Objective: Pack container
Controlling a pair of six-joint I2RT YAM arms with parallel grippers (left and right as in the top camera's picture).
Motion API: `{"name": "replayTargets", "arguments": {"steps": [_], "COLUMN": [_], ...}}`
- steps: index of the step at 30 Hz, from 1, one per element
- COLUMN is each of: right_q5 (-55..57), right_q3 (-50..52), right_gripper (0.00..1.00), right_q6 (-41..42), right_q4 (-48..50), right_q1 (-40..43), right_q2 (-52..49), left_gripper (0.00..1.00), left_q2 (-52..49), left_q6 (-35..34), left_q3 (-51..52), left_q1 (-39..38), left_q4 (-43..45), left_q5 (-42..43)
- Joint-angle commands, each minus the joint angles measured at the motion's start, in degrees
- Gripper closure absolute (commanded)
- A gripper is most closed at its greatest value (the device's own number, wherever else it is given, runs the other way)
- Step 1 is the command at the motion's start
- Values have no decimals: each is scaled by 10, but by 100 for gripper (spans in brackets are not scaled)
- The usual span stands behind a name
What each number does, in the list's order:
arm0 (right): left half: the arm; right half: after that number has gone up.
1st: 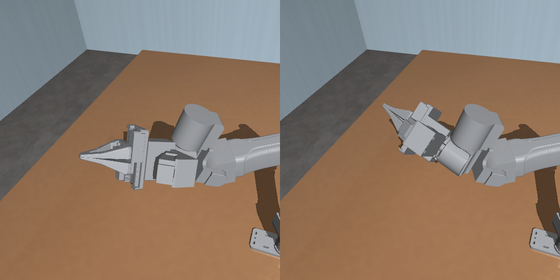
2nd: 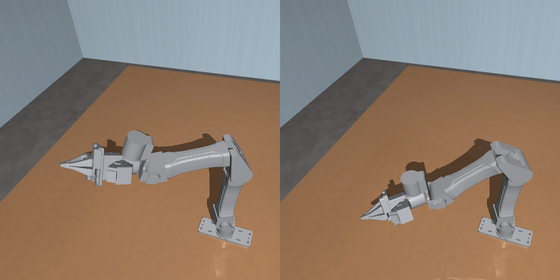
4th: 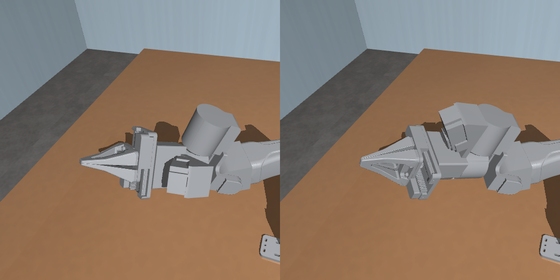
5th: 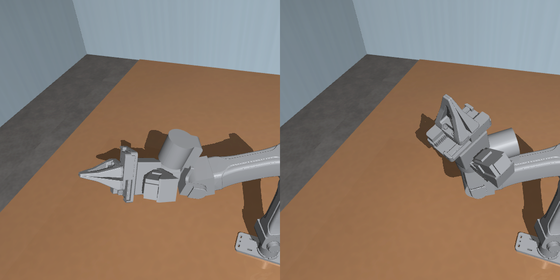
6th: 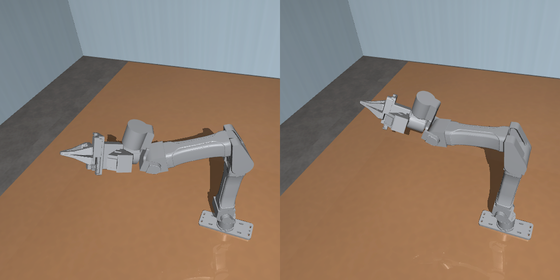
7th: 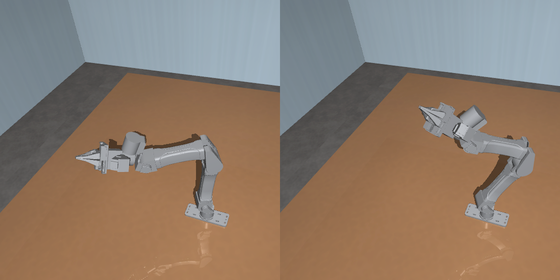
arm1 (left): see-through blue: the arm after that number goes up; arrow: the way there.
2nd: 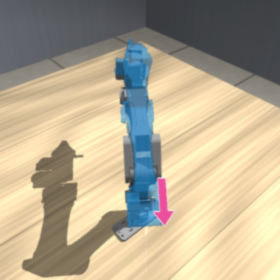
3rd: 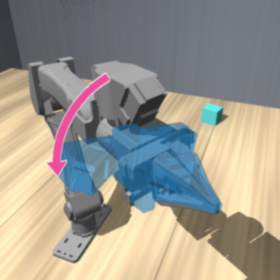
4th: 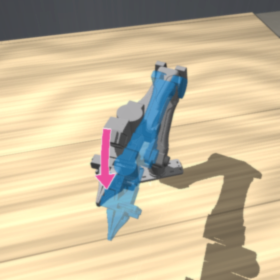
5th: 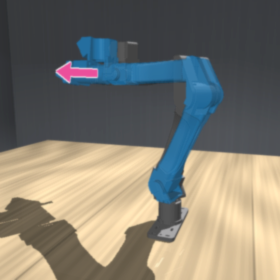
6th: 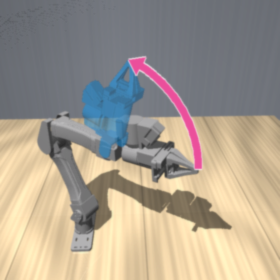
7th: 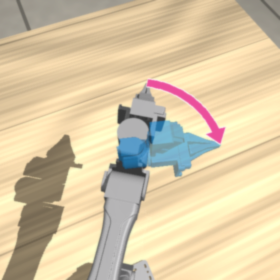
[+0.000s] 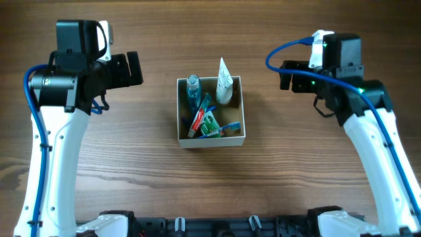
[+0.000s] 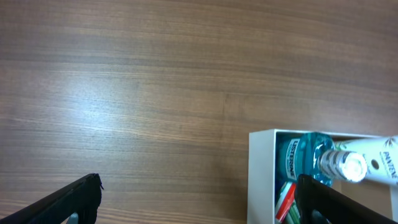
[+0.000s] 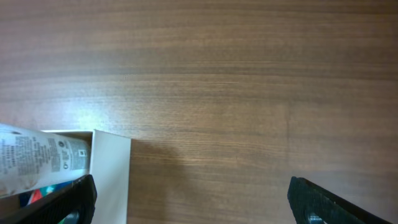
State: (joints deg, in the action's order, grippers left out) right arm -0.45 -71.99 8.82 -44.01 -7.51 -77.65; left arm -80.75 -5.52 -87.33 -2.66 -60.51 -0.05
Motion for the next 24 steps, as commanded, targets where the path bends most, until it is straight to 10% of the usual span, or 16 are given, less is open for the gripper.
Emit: {"name": "replayTargets", "arguments": {"steps": [1, 14, 24], "right_q5": [22, 55, 69], "right_q3": [-3, 257, 304], "right_gripper": [0, 0, 0], "right_q6": [49, 62, 63], "right_q4": [-17, -3, -11], "right_q1": [-2, -2, -2], "right_q2": [91, 480, 555], "left_gripper": [0, 0, 0], "left_q2": [70, 520, 591], "left_q6": [23, 5, 6], "left_q3": [20, 397, 444], "left_q1": [2, -15, -15], "left_q4": [0, 133, 123], "left_q5": [18, 54, 54]}}
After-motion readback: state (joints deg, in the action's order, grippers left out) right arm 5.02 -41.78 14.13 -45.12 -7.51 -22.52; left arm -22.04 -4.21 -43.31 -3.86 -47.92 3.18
